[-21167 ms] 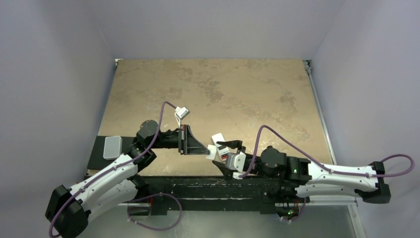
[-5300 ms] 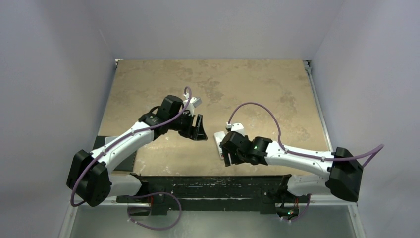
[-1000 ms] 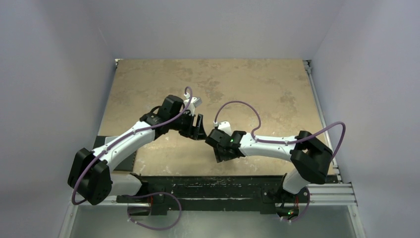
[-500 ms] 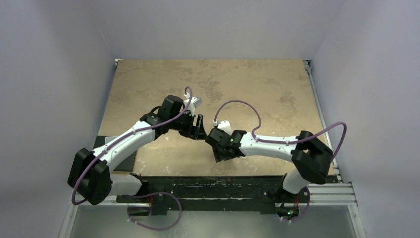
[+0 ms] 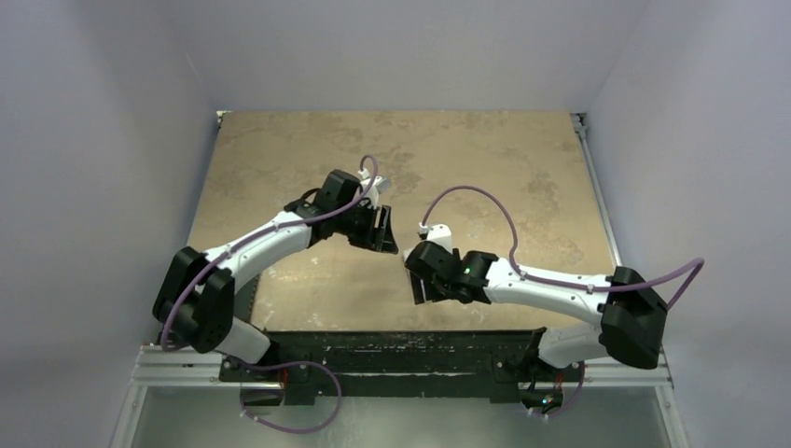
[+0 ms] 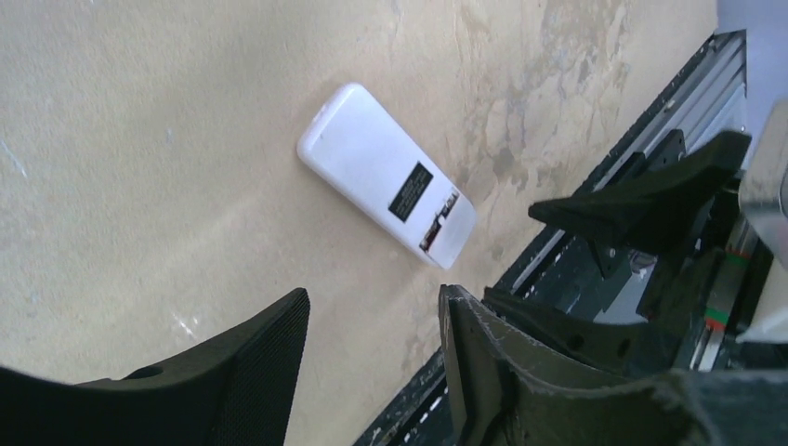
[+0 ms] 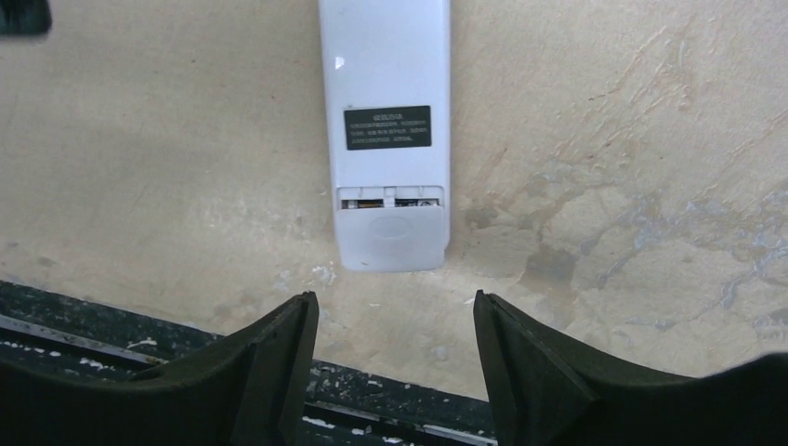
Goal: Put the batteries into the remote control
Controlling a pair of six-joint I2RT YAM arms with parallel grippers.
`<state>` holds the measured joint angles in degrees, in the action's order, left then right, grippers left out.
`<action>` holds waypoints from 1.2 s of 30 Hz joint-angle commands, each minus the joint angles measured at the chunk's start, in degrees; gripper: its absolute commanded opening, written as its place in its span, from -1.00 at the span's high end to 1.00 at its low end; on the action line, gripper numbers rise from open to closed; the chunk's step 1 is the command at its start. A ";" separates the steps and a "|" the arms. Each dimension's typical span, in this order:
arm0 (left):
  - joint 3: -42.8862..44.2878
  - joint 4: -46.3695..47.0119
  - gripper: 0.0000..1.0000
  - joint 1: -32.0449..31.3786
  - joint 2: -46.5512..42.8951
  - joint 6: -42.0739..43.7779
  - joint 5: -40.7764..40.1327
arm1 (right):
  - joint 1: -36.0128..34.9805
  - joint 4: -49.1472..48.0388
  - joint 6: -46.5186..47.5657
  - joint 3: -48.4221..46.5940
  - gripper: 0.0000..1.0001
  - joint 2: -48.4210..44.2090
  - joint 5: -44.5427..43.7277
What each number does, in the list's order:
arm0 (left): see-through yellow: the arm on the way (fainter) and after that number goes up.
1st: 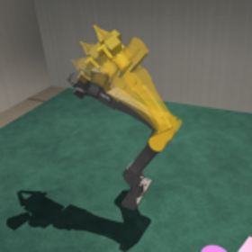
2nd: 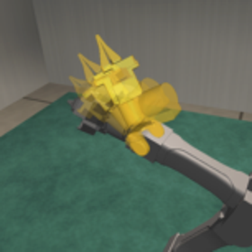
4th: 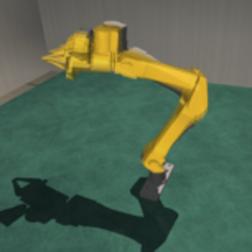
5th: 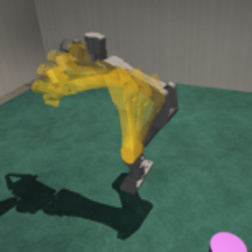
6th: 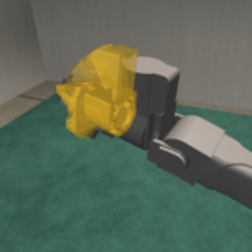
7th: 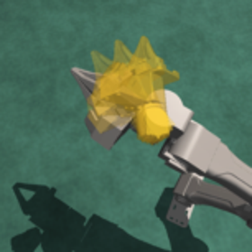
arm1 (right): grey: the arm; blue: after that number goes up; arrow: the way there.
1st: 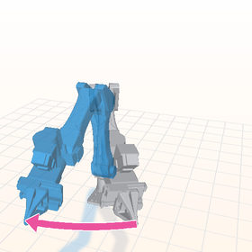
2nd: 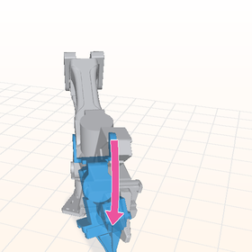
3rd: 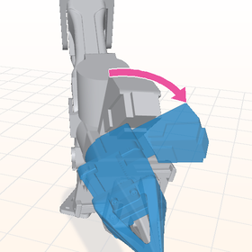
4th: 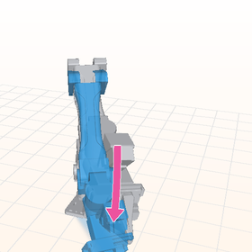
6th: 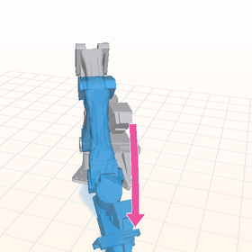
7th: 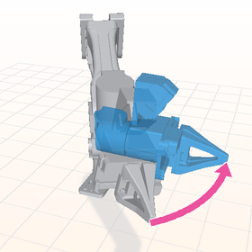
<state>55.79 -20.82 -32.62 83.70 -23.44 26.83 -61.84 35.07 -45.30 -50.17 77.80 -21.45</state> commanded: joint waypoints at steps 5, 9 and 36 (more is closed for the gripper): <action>10.64 6.21 0.05 0.33 11.30 -2.95 3.03 | 0.23 -0.87 -1.46 3.77 -0.26 -6.14 -1.71; 17.06 6.19 0.10 -1.25 17.82 -3.19 3.99 | 0.23 -0.72 -1.63 5.53 -0.17 -8.92 -1.94; 30.98 4.73 0.90 -8.95 38.75 -3.94 3.70 | 0.23 1.38 -3.48 11.68 0.67 -21.48 -1.32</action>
<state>88.82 -17.17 -41.74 122.78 -27.51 31.20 -61.84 36.01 -47.57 -38.85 56.97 -21.54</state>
